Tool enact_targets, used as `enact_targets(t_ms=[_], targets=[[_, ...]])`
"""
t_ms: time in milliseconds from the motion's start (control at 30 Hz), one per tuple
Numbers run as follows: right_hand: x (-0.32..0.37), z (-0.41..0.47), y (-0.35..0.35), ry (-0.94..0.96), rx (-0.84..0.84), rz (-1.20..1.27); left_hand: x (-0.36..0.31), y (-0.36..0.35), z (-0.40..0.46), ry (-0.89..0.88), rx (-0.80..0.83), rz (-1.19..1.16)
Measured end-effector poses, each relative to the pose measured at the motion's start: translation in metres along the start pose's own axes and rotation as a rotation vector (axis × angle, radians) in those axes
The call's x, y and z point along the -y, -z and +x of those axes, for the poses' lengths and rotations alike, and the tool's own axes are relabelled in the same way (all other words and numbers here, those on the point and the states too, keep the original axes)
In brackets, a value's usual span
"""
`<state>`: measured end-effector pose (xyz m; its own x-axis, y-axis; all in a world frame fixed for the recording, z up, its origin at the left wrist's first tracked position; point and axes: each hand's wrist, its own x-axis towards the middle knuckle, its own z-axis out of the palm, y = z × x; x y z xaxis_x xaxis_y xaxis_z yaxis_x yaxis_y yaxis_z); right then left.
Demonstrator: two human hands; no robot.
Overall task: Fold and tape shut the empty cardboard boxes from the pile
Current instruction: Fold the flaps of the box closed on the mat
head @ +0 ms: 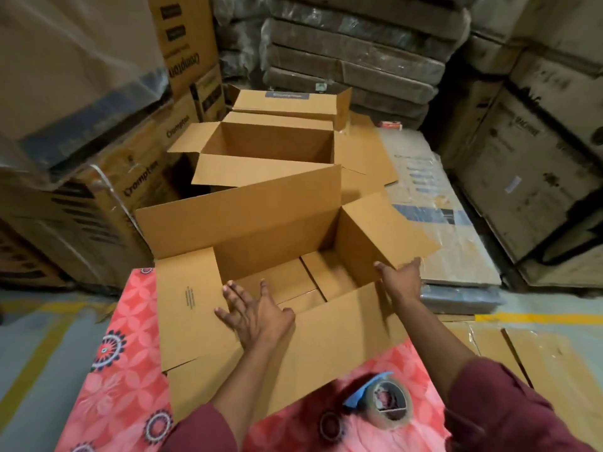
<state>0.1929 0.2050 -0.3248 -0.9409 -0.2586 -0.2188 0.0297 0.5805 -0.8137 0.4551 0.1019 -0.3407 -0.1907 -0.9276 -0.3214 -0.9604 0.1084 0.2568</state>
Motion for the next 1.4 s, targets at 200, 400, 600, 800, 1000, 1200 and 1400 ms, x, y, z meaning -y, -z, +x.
enact_targets(t_ms=[200, 400, 600, 800, 1000, 1200, 1400], targets=[[-0.027, -0.023, 0.004, 0.171, -0.049, 0.292, 0.002, 0.006, 0.001, 0.002, 0.089, -0.046], [-0.057, -0.059, 0.039, 0.858, 0.479, -0.459, 0.020, 0.005, -0.005, 0.005, 0.174, -0.014], [-0.056, -0.102, 0.057, 0.946, 0.914, -1.275, 0.035, 0.007, -0.018, 0.058, 0.355, 0.084], [-0.005, -0.092, 0.056, 0.880, 1.025, -1.331, 0.008, 0.038, -0.005, 0.099, 0.477, 0.167], [0.084, -0.077, 0.050, 0.618, 1.358, -1.184, -0.006, 0.102, 0.009, -0.037, 0.408, -0.067], [0.137, -0.054, 0.030, 0.593, 1.190, -0.928, 0.011, 0.143, 0.008, -0.124, 0.154, -0.405], [0.132, -0.042, 0.003, 0.684, 1.009, -0.971, 0.028, 0.127, 0.005, -0.249, -0.128, -0.213]])
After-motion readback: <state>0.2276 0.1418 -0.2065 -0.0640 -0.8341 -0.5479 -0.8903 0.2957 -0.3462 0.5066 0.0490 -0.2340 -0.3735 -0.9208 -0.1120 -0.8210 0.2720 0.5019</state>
